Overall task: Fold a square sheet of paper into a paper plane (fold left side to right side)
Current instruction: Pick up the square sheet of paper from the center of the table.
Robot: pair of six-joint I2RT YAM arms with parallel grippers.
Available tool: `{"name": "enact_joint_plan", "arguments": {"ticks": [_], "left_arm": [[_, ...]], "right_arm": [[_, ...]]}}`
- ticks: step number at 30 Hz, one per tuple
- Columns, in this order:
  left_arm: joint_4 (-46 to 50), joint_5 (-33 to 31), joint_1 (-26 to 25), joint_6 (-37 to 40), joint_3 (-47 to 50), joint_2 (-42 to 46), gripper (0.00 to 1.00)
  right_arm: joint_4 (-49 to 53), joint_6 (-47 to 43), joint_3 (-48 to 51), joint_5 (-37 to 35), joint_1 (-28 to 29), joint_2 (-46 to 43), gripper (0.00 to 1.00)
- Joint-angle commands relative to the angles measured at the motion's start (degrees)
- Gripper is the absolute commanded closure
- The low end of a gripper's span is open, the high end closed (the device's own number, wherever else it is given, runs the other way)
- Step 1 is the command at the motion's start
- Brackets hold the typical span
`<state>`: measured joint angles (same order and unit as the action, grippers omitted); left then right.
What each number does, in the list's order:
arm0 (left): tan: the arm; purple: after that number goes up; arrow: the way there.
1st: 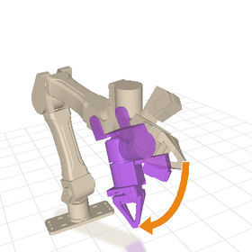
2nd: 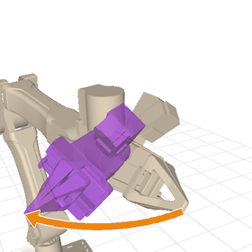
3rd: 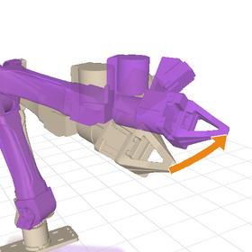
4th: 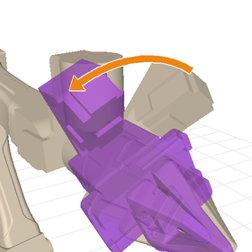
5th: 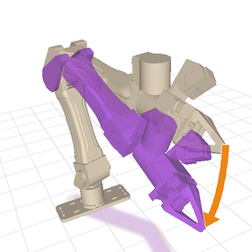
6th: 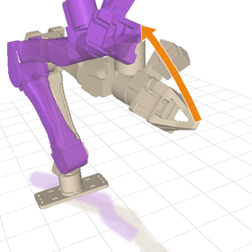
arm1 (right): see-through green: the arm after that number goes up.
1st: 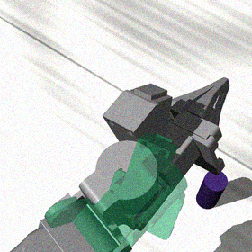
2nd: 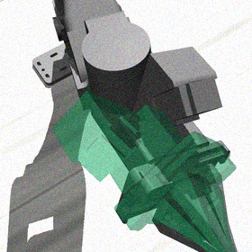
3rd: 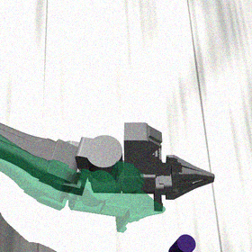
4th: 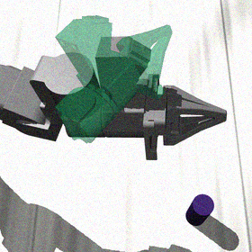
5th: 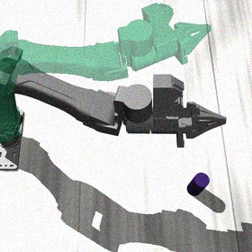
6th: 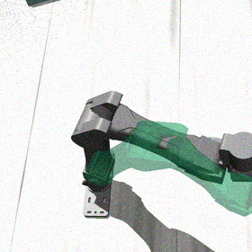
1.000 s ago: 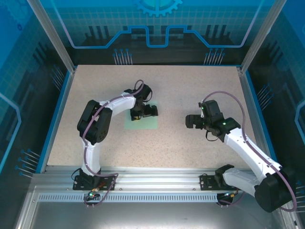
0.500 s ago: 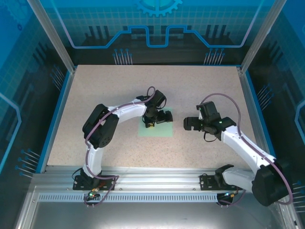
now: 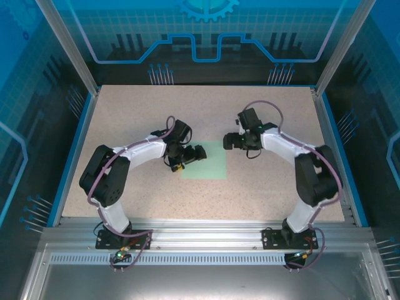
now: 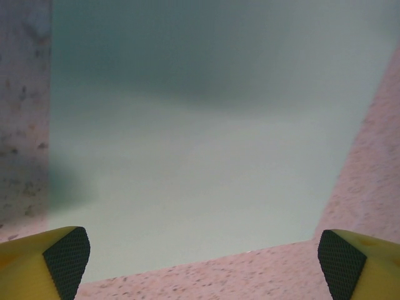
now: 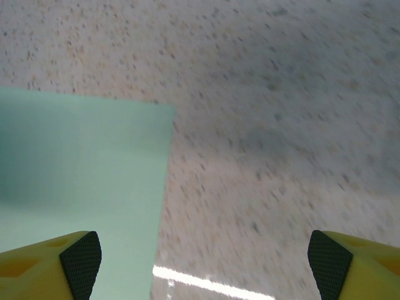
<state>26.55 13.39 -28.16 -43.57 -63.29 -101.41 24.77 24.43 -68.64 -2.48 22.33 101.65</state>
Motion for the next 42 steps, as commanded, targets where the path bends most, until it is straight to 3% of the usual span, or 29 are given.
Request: {"name": "enact_joint_plan", "arguments": {"ticks": [1,9,15,33,38,42], "left_arm": [[-3.3,3.6,0.3,0.1,0.4,-0.8,0.02],[-3.9,3.0,0.3,-0.5,1.8,-2.6,0.02],[-3.7,2.4,0.1,-0.5,2.1,-3.4,0.03],[-3.4,2.1,0.1,-0.2,1.4,-5.3,0.07],[-3.5,2.0,0.1,-0.2,1.5,-4.8,0.07],[-3.8,1.8,0.1,0.2,1.8,-3.7,0.07]], "right_arm": [[1.9,-0.3,-6.5,-0.1,2.2,5.8,0.11],[4.2,0.3,-15.1,0.0,4.9,16.1,0.11],[4.9,1.2,-15.5,1.4,6.6,19.2,0.10],[3.9,2.0,-10.8,11.1,12.3,16.4,0.14],[4.9,1.3,-11.3,11.0,12.7,16.2,0.21],[5.1,0.7,-10.8,11.0,12.4,15.3,0.34]]}}
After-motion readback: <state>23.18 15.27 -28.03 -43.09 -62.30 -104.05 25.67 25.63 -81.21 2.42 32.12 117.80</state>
